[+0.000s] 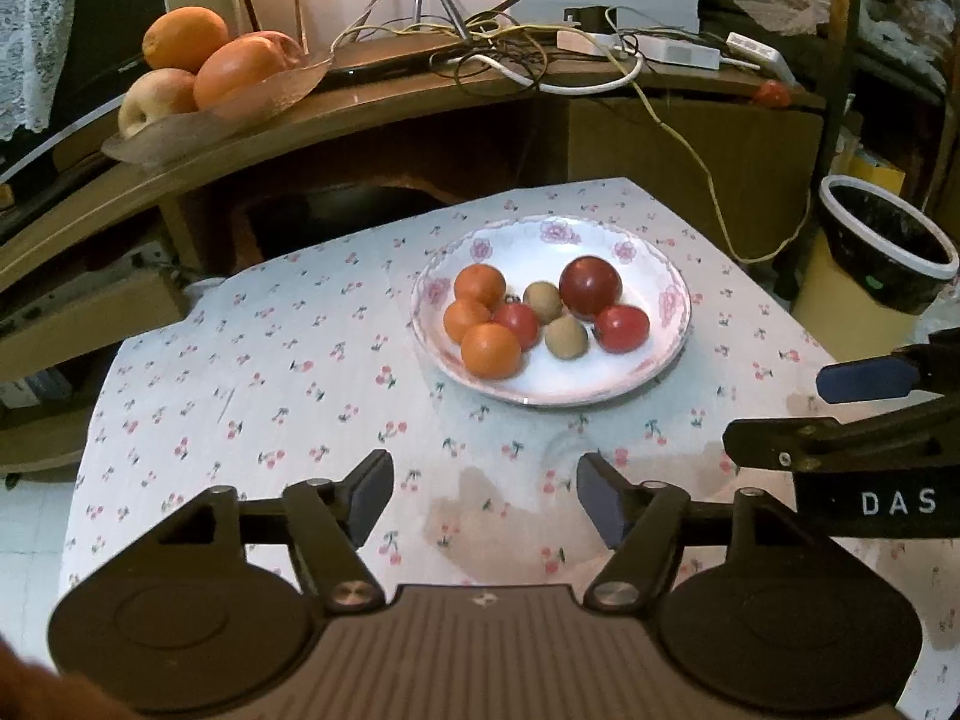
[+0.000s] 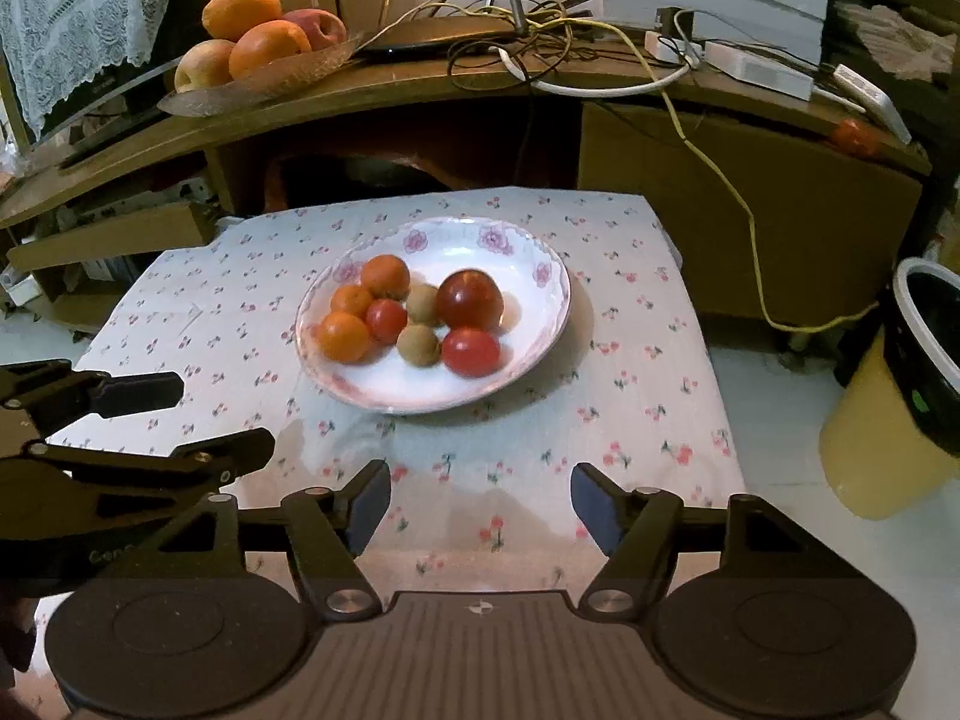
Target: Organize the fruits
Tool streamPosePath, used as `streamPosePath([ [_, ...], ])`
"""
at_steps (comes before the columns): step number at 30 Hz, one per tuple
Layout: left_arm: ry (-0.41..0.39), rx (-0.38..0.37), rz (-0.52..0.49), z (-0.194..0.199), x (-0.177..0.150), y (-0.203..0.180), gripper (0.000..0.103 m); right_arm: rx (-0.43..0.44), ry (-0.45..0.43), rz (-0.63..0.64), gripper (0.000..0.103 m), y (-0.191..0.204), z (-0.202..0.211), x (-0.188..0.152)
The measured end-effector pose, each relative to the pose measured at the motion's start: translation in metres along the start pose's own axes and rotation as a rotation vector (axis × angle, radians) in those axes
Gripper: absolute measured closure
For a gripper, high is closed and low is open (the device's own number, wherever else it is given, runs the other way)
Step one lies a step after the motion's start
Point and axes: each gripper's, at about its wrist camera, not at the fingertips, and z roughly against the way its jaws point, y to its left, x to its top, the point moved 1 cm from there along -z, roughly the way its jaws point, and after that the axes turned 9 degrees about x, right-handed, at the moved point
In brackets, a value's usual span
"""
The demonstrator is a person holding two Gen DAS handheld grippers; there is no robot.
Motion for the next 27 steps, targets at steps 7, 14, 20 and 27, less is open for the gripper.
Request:
streamPosePath([
  [7, -0.016, 0.02, 0.021, 0.019, -0.013, 0.0, 0.016, -0.003, -0.006, -0.013, 0.033, 0.008, 0.015, -0.016],
  [14, -0.018, 0.042, 0.033, 0.034, -0.027, 0.001, 0.008, -0.008, -0.022, -0.029, 0.033, 0.014, 0.03, -0.03],
  [20, -0.019, 0.043, 0.049, 0.045, -0.037, 0.001, 0.003, -0.015, -0.028, -0.037, 0.033, 0.017, 0.04, -0.041],
  [27, -0.02, 0.058, 0.047, 0.053, -0.045, -0.002, 0.002, -0.022, -0.033, -0.043, 0.033, 0.02, 0.049, -0.051],
])
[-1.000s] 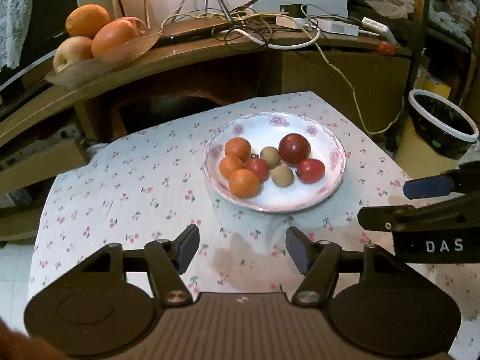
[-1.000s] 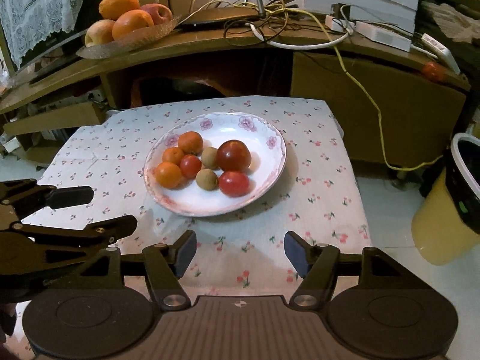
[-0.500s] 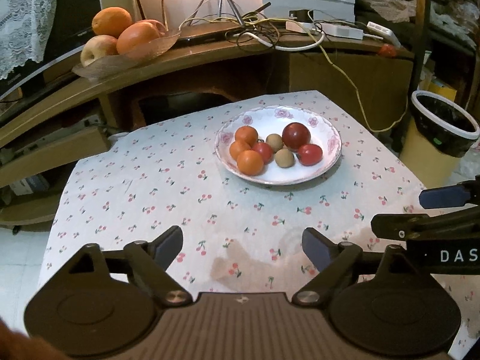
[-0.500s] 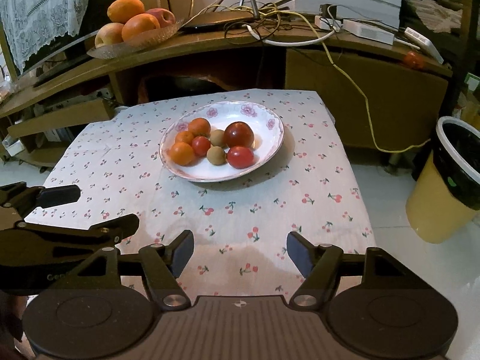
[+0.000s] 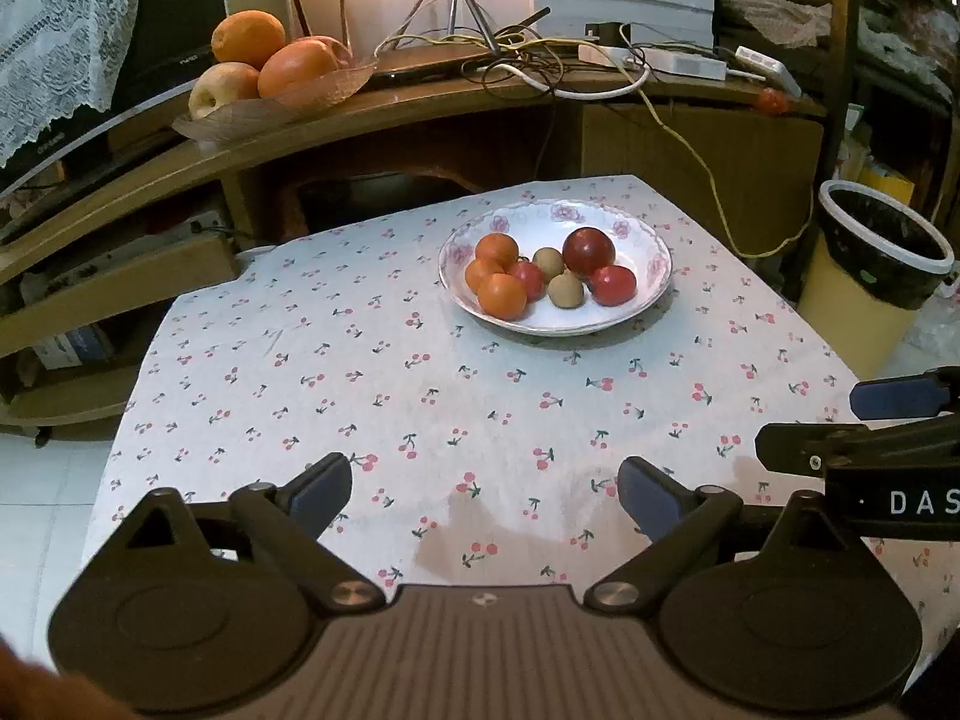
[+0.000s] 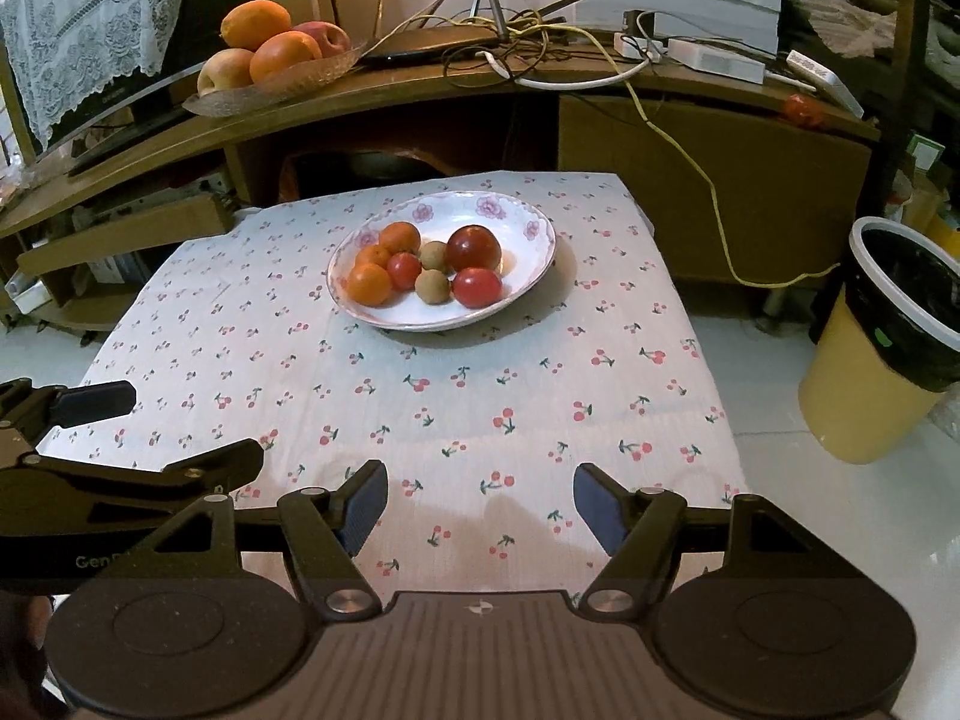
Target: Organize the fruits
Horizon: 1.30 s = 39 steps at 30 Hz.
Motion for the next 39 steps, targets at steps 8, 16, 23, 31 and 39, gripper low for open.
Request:
streamPosePath([
  [8, -0.005, 0.011, -0.013, 0.008, -0.006, -0.002, 0.002, -0.003, 0.0, -0.001, 0.033, 0.002, 0.006, -0.008],
  [16, -0.003, 0.017, -0.012, 0.014, -0.011, -0.002, 0.002, -0.004, -0.001, 0.0, 0.032, 0.004, 0.011, -0.014],
  [23, -0.002, 0.031, -0.024, 0.019, -0.017, -0.002, 0.002, -0.009, 0.007, 0.006, 0.032, 0.008, 0.014, -0.019],
  [31, 0.004, 0.031, -0.021, 0.022, -0.02, -0.002, 0.002, -0.009, 0.011, 0.007, 0.032, 0.009, 0.016, -0.021],
  [39, 0.012, 0.034, -0.019, 0.023, -0.023, -0.002, 0.002, -0.011, 0.017, 0.011, 0.032, 0.011, 0.016, -0.024],
])
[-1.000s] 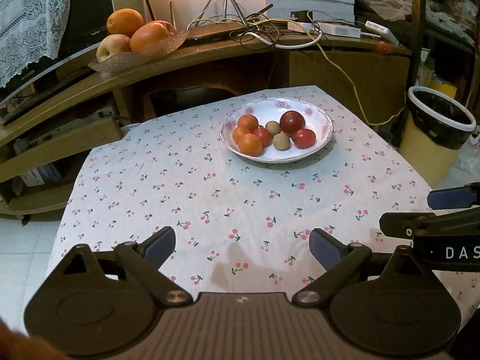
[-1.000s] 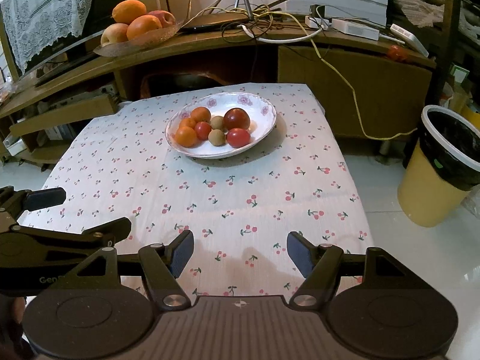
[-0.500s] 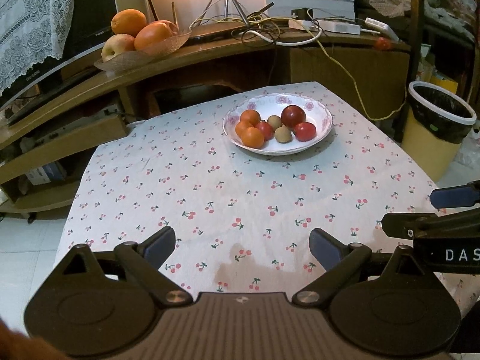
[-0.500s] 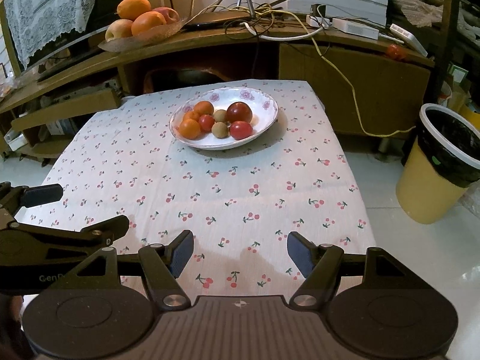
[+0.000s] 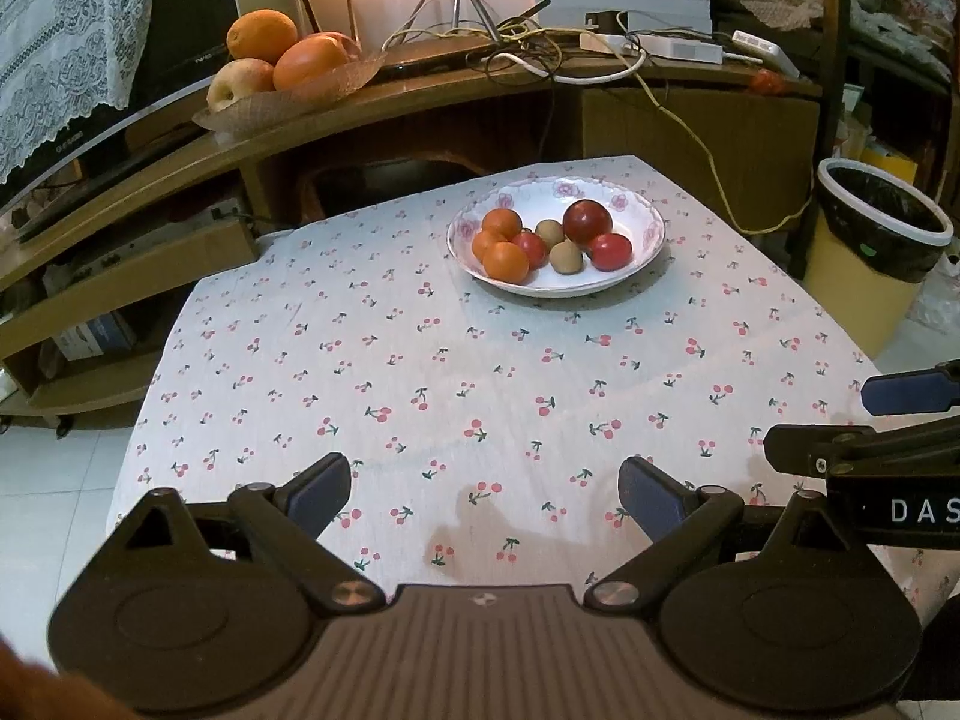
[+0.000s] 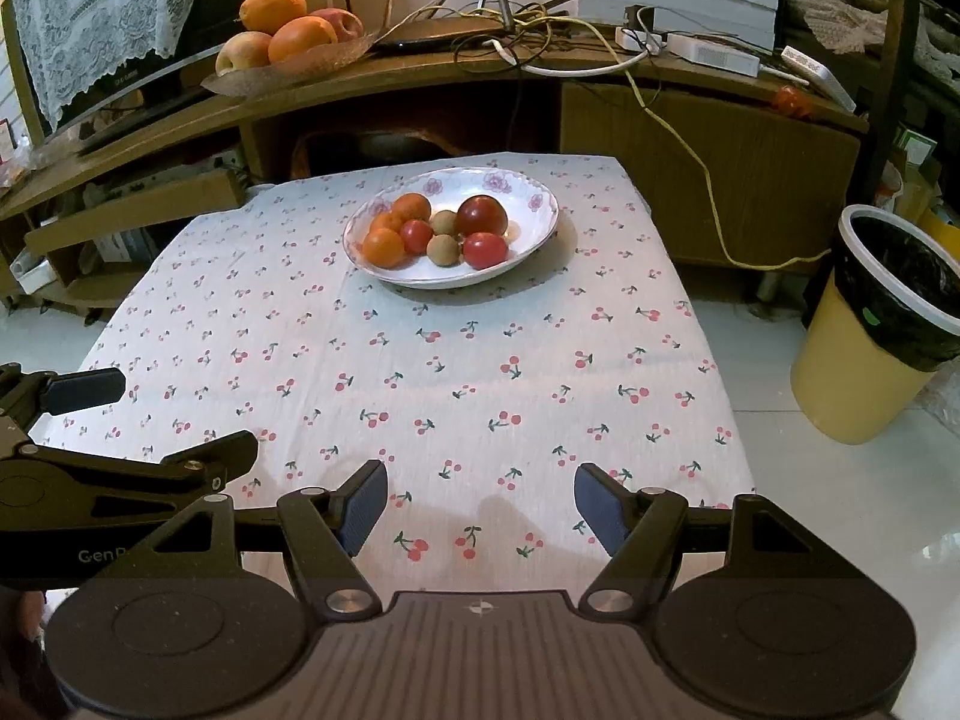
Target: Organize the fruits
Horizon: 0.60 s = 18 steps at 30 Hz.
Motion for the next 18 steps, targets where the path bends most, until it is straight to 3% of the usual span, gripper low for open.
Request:
streamPosePath([
  [18, 0.026, 0.007, 0.001, -0.0014, -0.0035, -0.0003, 0.002, -0.003, 0.016, 0.007, 0.032, 0.0015, -0.0031, -0.0013],
])
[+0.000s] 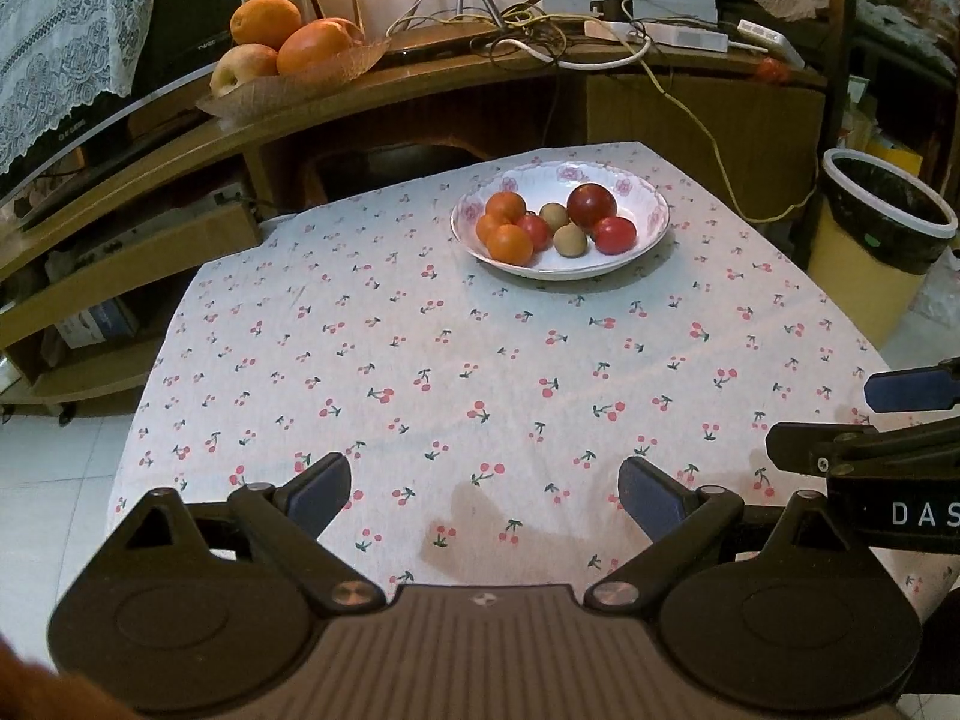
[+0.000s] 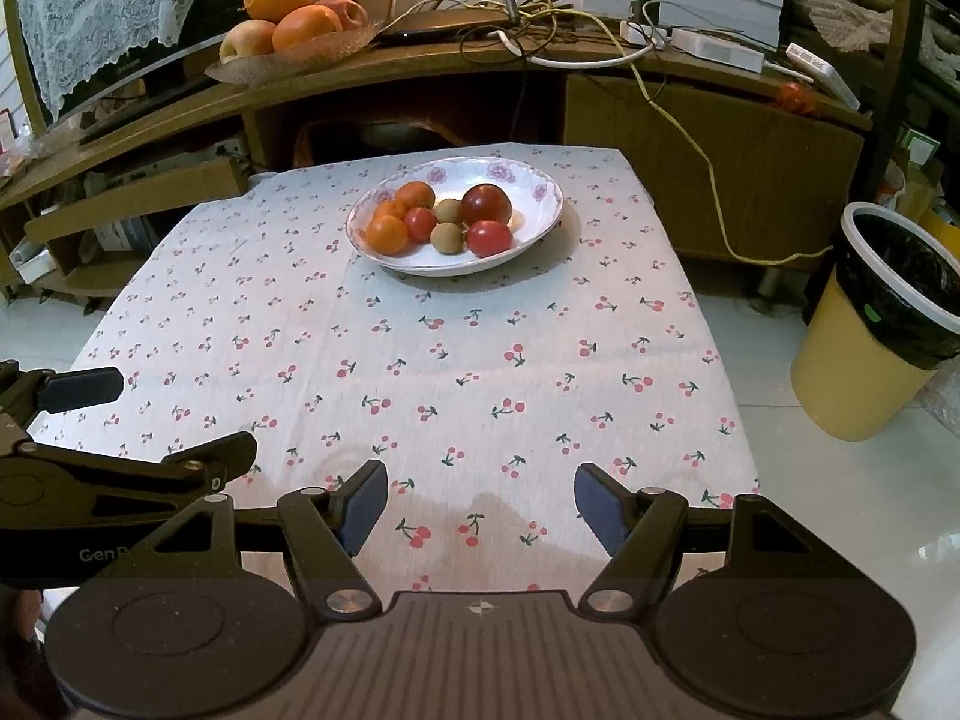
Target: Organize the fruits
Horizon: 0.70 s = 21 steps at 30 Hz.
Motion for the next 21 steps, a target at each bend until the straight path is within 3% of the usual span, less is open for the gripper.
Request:
streamPosePath([
  [21, 0.019, 0.007, 0.004, 0.003, -0.0066, 0.0019, 0.002, 0.0, 0.012, 0.009, 0.032, 0.0064, 0.0014, -0.0062],
])
